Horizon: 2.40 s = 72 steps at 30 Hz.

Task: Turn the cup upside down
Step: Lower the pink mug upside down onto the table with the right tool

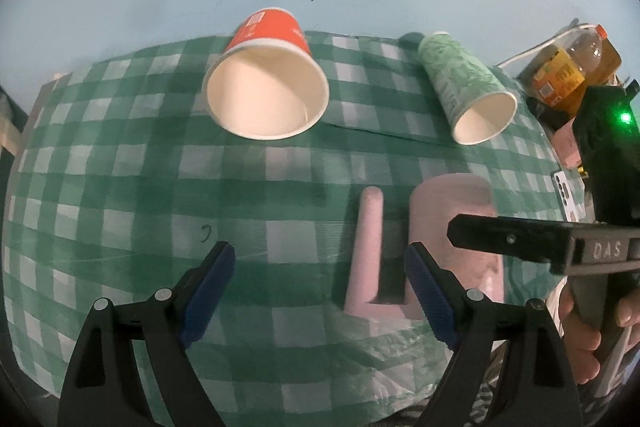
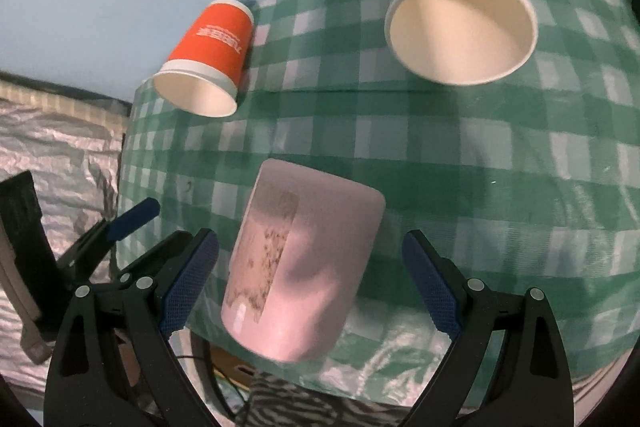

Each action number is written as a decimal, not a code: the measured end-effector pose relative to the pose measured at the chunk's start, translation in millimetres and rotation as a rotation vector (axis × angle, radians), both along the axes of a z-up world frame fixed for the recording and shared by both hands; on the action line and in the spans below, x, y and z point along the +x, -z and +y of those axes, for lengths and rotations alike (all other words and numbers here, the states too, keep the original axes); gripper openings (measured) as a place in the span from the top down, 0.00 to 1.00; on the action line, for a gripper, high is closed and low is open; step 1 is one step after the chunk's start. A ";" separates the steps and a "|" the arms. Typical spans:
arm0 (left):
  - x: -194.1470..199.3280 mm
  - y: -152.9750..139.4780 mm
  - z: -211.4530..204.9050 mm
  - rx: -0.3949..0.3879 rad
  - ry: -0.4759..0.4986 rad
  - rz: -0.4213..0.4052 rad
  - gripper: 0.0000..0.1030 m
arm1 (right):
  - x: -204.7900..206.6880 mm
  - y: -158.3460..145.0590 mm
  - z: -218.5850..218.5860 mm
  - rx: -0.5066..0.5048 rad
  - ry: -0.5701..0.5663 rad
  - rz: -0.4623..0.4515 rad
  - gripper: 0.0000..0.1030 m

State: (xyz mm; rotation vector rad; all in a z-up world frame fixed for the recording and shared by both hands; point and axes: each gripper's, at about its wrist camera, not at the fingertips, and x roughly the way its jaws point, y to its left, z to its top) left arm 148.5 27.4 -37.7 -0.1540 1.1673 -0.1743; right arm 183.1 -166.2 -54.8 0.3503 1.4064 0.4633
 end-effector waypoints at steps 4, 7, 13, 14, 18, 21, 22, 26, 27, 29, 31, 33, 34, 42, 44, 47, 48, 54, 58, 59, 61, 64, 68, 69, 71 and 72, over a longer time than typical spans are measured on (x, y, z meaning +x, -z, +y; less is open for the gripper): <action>1.6 8.1 1.1 0.005 -0.001 -0.005 0.15 | 7.7 10.1 1.8 0.004 0.024 0.032 0.10; 2.3 11.6 1.9 0.015 -0.007 -0.011 0.15 | 11.0 12.7 3.6 0.009 0.026 0.044 0.10; 5.4 15.0 3.2 0.025 -0.011 -0.020 0.15 | 13.4 20.5 11.1 0.023 0.017 0.083 0.16; 5.2 15.2 4.1 0.023 -0.012 -0.019 0.15 | 13.9 21.1 11.4 0.024 0.018 0.085 0.17; 4.5 15.0 5.9 0.017 -0.012 -0.022 0.15 | 16.2 20.3 7.6 0.048 0.028 0.093 0.26; 3.9 15.1 8.8 0.008 -0.017 -0.022 0.15 | 15.4 18.9 6.1 0.050 0.016 0.076 0.26; 3.1 14.8 10.5 0.005 -0.021 -0.023 0.15 | 14.1 17.2 5.2 0.051 0.010 0.065 0.27; -3.6 9.8 18.3 -0.006 -0.040 -0.046 0.15 | 7.1 8.3 3.8 0.053 -0.013 0.005 0.27; -5.7 8.6 19.5 -0.010 -0.043 -0.053 0.15 | 4.4 4.2 3.2 0.049 -0.021 -0.020 0.27; -11.5 6.0 21.7 -0.025 -0.053 -0.068 0.15 | -2.5 -6.1 4.8 0.030 -0.039 -0.081 0.29; -17.5 2.8 23.3 -0.036 -0.066 -0.087 0.15 | -11.8 -18.2 7.9 0.001 -0.065 -0.163 0.29; -23.9 -1.3 22.7 -0.034 -0.074 -0.110 0.15 | -20.1 -27.8 12.0 -0.026 -0.090 -0.242 0.29; -26.2 -3.0 21.6 -0.033 -0.077 -0.122 0.15 | -24.6 -32.5 13.3 -0.038 -0.095 -0.282 0.29; -43.1 -20.1 16.6 0.007 -0.123 -0.221 0.15 | -48.4 -52.1 34.6 -0.146 -0.130 -0.546 0.29; -45.5 -21.3 16.5 0.010 -0.140 -0.236 0.15 | -53.1 -55.3 39.3 -0.181 -0.120 -0.615 0.29; -50.6 -18.7 19.7 0.013 -0.167 -0.247 0.15 | -56.4 -58.9 42.8 -0.218 -0.095 -0.698 0.29; -52.9 -17.2 21.2 0.013 -0.174 -0.248 0.15 | -57.4 -60.1 43.1 -0.224 -0.086 -0.717 0.29; -58.4 -7.5 23.4 0.006 -0.188 -0.237 0.15 | -64.9 -65.3 46.7 -0.288 -0.033 -0.854 0.29; -61.2 -4.6 22.9 0.008 -0.199 -0.239 0.15 | -66.7 -61.7 49.6 -0.307 -0.011 -0.897 0.29; -61.7 -3.9 22.6 0.006 -0.200 -0.236 0.15 | -67.7 -61.6 49.6 -0.311 -0.009 -0.903 0.29; -63.5 -3.0 22.0 -0.002 -0.198 -0.234 0.15 | -68.2 -59.8 51.5 -0.321 -0.002 -0.917 0.29; -66.1 -3.4 20.1 0.007 -0.195 -0.240 0.14 | -68.4 -58.1 53.6 -0.327 0.001 -0.927 0.29; -68.3 -4.6 19.9 0.006 -0.191 -0.247 0.14 | -68.6 -53.4 57.7 -0.354 -0.009 -0.940 0.29; -68.5 -4.6 19.9 0.007 -0.193 -0.247 0.15 | -68.4 -51.5 58.7 -0.358 -0.012 -0.942 0.29; -68.8 -5.1 19.2 0.015 -0.198 -0.244 0.15 | -68.5 -46.9 61.2 -0.371 -0.025 -0.944 0.29; -68.9 -4.8 19.3 0.015 -0.197 -0.245 0.14 | -68.3 -44.5 61.6 -0.376 -0.031 -0.943 0.29</action>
